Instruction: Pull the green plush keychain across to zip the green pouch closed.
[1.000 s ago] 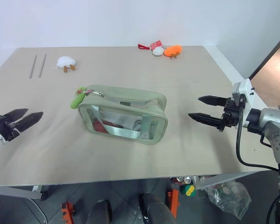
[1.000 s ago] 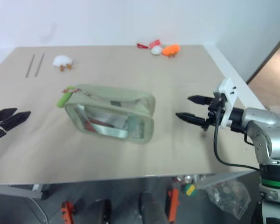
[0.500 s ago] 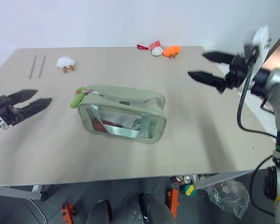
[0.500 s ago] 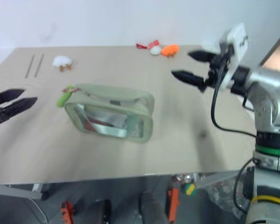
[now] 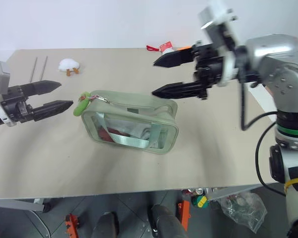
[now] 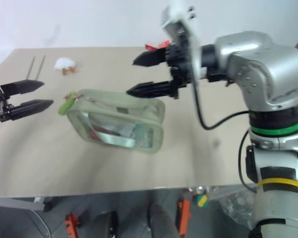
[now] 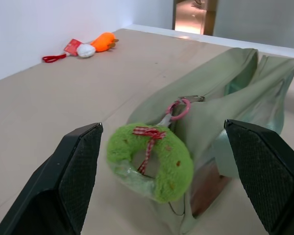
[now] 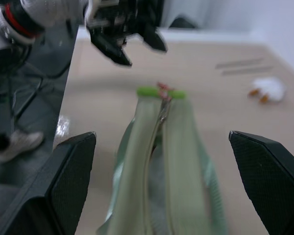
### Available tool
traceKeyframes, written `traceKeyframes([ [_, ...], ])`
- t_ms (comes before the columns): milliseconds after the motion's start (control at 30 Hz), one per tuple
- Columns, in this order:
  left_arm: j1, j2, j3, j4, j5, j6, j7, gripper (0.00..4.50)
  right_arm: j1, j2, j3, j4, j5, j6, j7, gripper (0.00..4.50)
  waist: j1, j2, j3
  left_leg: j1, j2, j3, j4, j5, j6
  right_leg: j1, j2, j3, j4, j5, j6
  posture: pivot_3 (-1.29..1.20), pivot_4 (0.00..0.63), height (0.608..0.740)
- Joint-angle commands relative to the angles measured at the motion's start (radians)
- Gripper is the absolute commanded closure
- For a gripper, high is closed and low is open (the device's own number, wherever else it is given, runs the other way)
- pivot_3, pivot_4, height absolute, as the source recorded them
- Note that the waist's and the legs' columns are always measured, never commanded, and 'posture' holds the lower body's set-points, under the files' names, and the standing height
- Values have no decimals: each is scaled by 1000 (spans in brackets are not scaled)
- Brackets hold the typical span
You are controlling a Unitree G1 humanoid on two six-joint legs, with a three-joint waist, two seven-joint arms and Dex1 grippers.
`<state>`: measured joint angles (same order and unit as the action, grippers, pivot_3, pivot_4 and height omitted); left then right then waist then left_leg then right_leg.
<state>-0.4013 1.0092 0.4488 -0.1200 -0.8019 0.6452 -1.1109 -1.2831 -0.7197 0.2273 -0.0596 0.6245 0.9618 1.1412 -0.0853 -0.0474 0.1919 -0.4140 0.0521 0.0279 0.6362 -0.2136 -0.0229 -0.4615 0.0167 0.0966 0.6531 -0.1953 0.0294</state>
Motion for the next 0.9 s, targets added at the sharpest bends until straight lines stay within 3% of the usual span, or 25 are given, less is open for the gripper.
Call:
traceKeyframes([
  [33, -22, 8, 10, -90, -64, 24, -13, 389, -38, 17, 78, 3, -63, 19, 10, 0, 2, 0, 0, 0, 0, -1, 0, 0, 0, 0, 0, -1, 0, 0, 0, 0, 150, 740],
  [400, -27, -16, -10, -223, -211, 109, 18, 389, 22, 18, 176, -87, -156, -48, 82, 0, 8, 0, 0, -1, 0, -2, 2, 0, 0, 0, 0, -2, 1, 0, 1, 0, 150, 740],
  [733, -45, -26, -46, -195, -197, 95, 15, 389, 26, 53, 204, -107, -199, -34, 88, 0, 7, 0, 0, 0, 0, -2, 5, 0, 0, 0, 0, -2, 7, -1, -1, 0, 150, 740],
  [900, -39, -38, -51, -200, -188, 91, 22, 339, 34, 96, 221, -69, -253, -64, 59, 1517, 7, 0, 0, 2, 0, -2, 6, 0, 0, 0, 1, -2, 11, -1, -2, 0, 150, 740],
])
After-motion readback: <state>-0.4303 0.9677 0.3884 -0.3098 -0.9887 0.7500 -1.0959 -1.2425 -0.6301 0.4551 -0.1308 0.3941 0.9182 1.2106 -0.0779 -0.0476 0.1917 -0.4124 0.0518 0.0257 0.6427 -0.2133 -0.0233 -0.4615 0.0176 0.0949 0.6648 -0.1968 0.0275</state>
